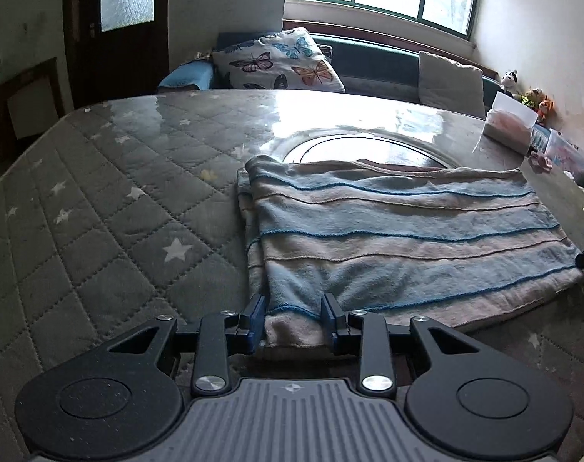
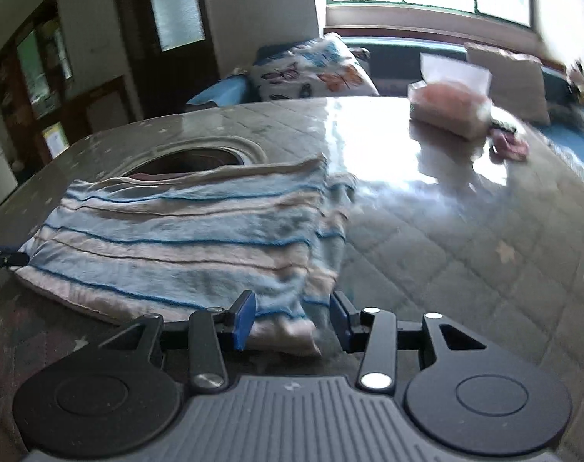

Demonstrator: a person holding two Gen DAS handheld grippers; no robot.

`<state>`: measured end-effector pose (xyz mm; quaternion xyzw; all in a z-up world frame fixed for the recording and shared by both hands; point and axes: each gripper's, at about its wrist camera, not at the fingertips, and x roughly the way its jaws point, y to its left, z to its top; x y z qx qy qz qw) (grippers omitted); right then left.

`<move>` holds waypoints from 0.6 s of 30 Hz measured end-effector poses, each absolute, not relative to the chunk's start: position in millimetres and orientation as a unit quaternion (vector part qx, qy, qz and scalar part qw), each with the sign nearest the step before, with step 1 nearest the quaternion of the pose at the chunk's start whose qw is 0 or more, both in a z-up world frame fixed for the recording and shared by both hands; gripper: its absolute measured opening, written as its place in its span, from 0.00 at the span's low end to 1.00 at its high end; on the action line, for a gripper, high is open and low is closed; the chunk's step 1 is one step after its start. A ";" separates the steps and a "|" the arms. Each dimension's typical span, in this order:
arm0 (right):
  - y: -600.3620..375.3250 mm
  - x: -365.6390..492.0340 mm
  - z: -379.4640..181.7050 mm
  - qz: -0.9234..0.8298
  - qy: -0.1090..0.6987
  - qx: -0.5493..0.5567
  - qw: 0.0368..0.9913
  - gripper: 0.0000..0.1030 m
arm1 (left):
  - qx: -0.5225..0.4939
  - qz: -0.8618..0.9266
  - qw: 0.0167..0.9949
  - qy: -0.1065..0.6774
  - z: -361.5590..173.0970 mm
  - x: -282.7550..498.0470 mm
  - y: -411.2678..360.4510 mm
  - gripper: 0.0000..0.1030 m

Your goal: Fold clothes

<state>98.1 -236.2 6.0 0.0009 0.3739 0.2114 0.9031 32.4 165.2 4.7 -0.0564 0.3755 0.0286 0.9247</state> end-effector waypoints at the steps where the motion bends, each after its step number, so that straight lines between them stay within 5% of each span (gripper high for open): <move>1: -236.7 97.8 4.6 0.211 0.375 0.005 0.903 0.41 | -0.058 0.028 0.924 0.376 4.7 31.8 165.4 0.30; 8: -238.6 97.7 1.2 0.205 0.378 0.022 0.902 0.11 | -0.072 0.025 0.922 0.379 5.1 27.1 166.5 0.11; 18: -256.3 61.2 14.9 0.201 0.393 -0.019 0.897 0.09 | -0.081 -0.025 0.909 0.407 11.2 -30.3 144.8 0.09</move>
